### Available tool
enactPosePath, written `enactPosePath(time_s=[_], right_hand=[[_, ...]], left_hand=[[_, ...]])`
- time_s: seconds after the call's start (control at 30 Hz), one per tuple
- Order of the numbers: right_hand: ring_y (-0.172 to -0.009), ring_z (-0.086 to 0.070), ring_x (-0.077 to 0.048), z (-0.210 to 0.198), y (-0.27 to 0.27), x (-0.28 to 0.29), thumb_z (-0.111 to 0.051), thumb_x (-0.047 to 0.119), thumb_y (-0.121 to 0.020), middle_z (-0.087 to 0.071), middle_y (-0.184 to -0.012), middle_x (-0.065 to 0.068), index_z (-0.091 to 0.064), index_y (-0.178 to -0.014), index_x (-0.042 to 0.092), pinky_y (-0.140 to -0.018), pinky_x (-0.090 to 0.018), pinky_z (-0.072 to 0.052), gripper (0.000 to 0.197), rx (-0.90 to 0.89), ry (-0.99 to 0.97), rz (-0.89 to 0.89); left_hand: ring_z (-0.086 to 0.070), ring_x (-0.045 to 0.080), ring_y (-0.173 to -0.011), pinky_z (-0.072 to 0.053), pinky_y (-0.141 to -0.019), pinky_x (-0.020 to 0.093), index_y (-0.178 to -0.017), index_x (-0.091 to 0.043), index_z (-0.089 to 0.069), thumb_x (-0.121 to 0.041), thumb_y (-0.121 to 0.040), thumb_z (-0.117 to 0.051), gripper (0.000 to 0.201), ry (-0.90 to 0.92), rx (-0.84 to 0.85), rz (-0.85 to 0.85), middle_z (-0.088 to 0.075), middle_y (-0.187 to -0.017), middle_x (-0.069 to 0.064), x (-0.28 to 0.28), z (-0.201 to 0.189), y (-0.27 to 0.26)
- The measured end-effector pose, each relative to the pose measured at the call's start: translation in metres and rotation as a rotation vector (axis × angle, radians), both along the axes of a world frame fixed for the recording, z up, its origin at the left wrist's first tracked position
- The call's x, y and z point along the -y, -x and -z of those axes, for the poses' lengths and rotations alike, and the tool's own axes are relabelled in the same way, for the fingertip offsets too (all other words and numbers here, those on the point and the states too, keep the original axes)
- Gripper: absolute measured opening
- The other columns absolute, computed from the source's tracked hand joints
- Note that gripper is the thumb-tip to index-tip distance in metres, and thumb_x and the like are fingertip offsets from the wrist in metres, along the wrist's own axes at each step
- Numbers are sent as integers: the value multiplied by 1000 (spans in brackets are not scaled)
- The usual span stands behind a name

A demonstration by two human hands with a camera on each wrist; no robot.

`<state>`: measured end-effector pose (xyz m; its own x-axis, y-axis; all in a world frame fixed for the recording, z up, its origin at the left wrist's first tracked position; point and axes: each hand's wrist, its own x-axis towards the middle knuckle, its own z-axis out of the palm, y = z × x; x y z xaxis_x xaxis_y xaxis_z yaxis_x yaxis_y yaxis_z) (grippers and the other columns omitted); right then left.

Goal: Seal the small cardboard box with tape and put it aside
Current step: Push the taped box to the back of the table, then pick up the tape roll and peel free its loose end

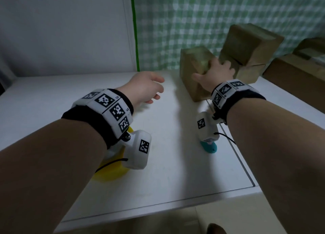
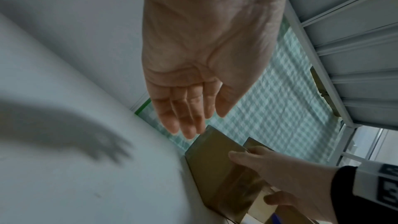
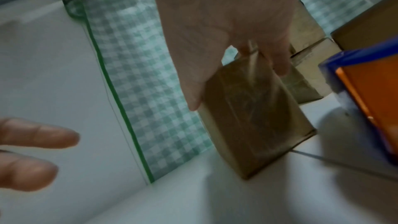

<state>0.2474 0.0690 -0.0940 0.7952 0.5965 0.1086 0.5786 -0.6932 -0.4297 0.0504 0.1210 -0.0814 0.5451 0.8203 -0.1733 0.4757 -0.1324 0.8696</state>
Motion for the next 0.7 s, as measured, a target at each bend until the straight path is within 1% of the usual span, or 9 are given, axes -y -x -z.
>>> enactPosePath(time_s=[0.07,0.17,0.3,0.37,0.4,0.47,0.53,0.6,0.7], right_hand=[[-134,-28,-40,3,-3,3,-62,59,-75,-25,-150,-15,-36,-139,23,-106,-54,-31,77,5,99,-29],[-140,-20,-40,-4,1,11,-57,64,-76,-15,-157,-13,-32,-143,23,-110,-53,-27,82,4,120,-49],[-133,-29,-38,-16,29,27,-58,45,-82,-31,-146,-18,-42,-136,12,-106,-47,-33,65,54,-52,-96],[-125,-40,-40,-14,50,38,-58,38,-81,-44,-136,-20,-51,-127,8,-101,-42,-37,55,29,-67,-178],[-120,-46,-39,-12,60,43,-58,37,-80,-51,-129,-20,-55,-121,7,-96,-39,-41,50,-7,-55,-229],[-113,-56,-34,-8,83,59,-59,33,-83,-62,-121,-15,-62,-115,7,-87,-33,-44,41,-120,-25,-340],[-109,-60,-27,-2,106,76,-60,29,-86,-68,-117,-11,-68,-111,8,-86,-30,-45,33,-200,17,-438],[-102,-61,-24,5,124,90,-59,28,-87,-70,-111,-10,-71,-106,8,-86,-29,-46,30,-230,81,-514],[-86,-56,-19,16,142,105,-60,27,-87,-64,-93,-6,-71,-105,7,-82,-31,-48,29,-340,118,-556]], left_hand=[[-64,17,-82,-49,-61,23,-125,-17,-57,-9,-89,-56,37,-4,-7,9,-64,-108,5,2,0,2],[-62,18,-81,-48,-61,24,-124,-15,-59,-8,-88,-57,37,-31,-15,4,-63,-103,6,8,-4,11],[-55,16,-73,-49,-64,27,-125,-15,-59,-18,-89,-59,37,-105,-163,23,-59,-100,7,20,-12,35],[-57,21,-83,-49,-64,27,-129,-16,-56,-28,-88,-61,43,-140,-312,58,-56,-107,7,31,-16,53],[-58,25,-95,-50,-70,28,-133,-17,-52,-34,-88,-61,49,-169,-412,89,-55,-116,7,36,-16,61],[-50,27,-122,-46,-91,32,-143,-19,-40,-45,-85,-61,67,-240,-628,161,-46,-141,7,47,-14,76],[-38,26,-136,-36,-106,33,-149,-18,-26,-52,-83,-61,83,-273,-780,212,-34,-153,5,59,-6,88],[-32,26,-141,-31,-111,34,-153,-17,-13,-51,-80,-65,95,-253,-850,260,-28,-157,5,67,5,97],[-36,27,-139,-36,-107,35,-154,-19,-4,-39,-81,-68,99,-263,-830,278,-33,-154,7,77,17,104]])
